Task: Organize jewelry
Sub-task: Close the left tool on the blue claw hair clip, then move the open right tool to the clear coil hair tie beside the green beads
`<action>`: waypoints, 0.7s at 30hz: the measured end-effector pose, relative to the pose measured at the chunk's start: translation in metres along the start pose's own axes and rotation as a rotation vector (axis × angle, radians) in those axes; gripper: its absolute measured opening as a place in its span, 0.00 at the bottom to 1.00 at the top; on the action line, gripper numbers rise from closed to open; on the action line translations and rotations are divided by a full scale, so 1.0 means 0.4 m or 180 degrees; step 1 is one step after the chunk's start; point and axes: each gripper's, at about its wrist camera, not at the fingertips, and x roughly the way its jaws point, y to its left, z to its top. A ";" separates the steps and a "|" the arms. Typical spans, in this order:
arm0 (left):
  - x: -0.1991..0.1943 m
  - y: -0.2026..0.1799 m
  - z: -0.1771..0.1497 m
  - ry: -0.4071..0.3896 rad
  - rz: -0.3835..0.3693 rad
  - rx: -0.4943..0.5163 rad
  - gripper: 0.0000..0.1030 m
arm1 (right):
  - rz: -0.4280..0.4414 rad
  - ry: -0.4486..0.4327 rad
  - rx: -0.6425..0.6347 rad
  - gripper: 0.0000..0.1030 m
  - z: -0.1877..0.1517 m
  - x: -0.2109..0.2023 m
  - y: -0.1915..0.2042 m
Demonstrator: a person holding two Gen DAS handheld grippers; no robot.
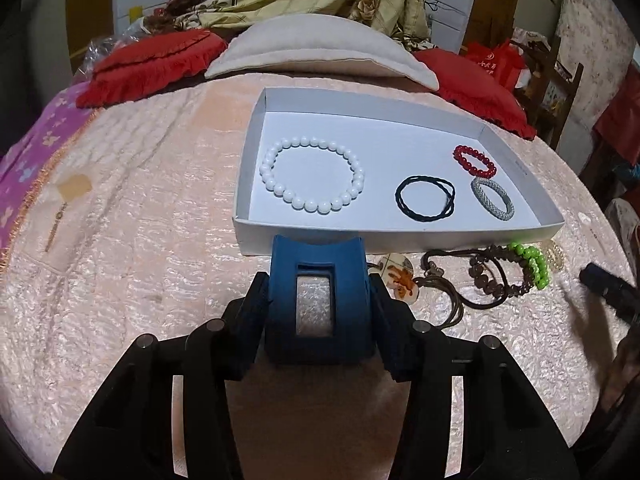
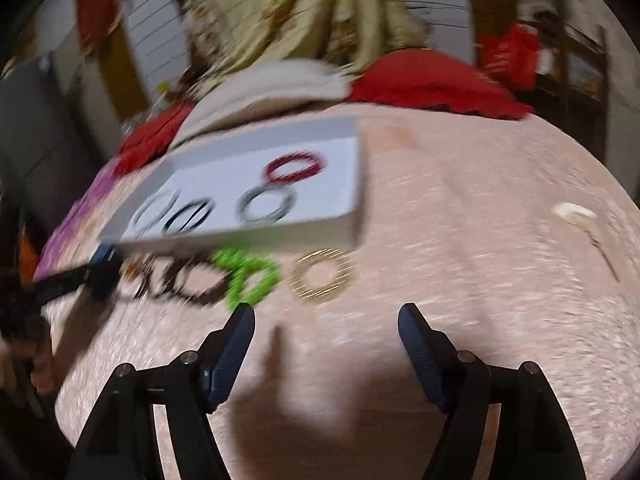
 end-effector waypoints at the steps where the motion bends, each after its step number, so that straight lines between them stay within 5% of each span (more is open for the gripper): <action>1: -0.006 0.000 -0.003 -0.0011 0.0004 -0.0001 0.46 | -0.0007 -0.0004 0.0058 0.64 0.005 0.001 -0.014; 7: -0.040 0.038 -0.014 -0.0098 0.0085 -0.0187 0.46 | 0.0013 0.0066 -0.0184 0.53 0.036 0.038 0.017; 13: -0.038 0.061 -0.015 -0.0081 0.0138 -0.0324 0.46 | -0.0259 0.0055 -0.0341 0.39 0.077 0.079 0.041; 17: -0.036 0.042 -0.019 -0.0073 0.0122 -0.0233 0.46 | -0.0253 0.0252 -0.0335 0.22 0.087 0.124 0.035; 21: -0.032 0.030 -0.023 -0.0062 0.0144 -0.0168 0.46 | -0.0339 0.0307 -0.0577 0.22 0.081 0.137 0.060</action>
